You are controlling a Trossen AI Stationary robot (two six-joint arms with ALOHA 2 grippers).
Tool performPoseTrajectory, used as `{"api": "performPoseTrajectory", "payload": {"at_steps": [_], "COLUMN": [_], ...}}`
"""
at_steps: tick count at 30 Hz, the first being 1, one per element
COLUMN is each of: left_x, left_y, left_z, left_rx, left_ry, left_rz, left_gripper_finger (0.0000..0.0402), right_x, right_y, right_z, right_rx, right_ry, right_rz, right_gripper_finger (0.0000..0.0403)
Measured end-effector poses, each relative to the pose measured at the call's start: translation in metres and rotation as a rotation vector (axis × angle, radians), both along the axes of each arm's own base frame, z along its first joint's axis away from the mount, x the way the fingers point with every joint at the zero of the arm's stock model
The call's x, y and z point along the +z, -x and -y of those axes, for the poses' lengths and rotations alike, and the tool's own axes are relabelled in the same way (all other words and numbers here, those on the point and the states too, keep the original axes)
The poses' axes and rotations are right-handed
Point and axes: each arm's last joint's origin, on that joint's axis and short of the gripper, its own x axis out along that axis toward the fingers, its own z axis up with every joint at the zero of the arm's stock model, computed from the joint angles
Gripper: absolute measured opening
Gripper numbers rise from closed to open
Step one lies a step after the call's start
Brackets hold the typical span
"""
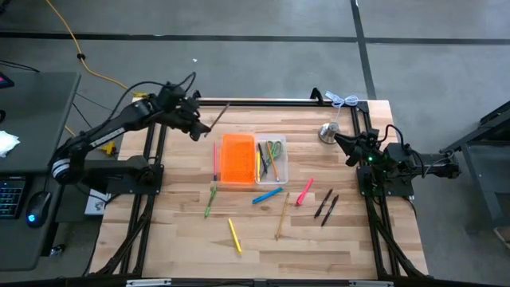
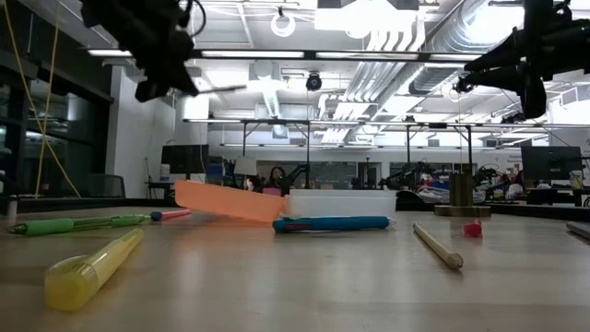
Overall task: Pick & place school supplies into a supply box
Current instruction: Put the gray pen into the supply box
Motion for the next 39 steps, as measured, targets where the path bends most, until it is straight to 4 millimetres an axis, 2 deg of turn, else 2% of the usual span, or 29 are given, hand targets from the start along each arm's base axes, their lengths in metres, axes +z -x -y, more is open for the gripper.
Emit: {"api": "performPoseTrajectory", "payload": {"at_steps": [10,20,27,33,39], "left_x": [0.027,0.050,0.062,0.060,0.047], "left_y": [0.000,-0.026,-0.040,-0.067,-0.104], "left_z": [0.009,0.026,0.039,0.043,0.044], "left_rx": [-0.049,-0.081,-0.007,0.047,0.073], "left_ry": [0.160,0.243,0.222,0.207,0.286], "left_rz": [0.293,0.505,0.622,0.700,0.766], "left_gripper_finger": [0.0016,0.0016,0.0016,0.0014,0.0019], "right_x": [0.000,-0.001,-0.003,-0.004,-0.004], "right_y": [-0.001,-0.002,-0.002,-0.002,-0.002], "right_z": [-0.002,-0.003,-0.003,-0.003,-0.004], "right_rx": [0.065,0.131,0.131,0.132,0.148], "right_ry": [0.000,0.001,0.008,0.009,0.008], "right_rz": [0.000,-0.006,-0.031,-0.046,-0.045], "right_gripper_finger": [0.0071,0.0071,0.0071,0.0071,0.0071]}}
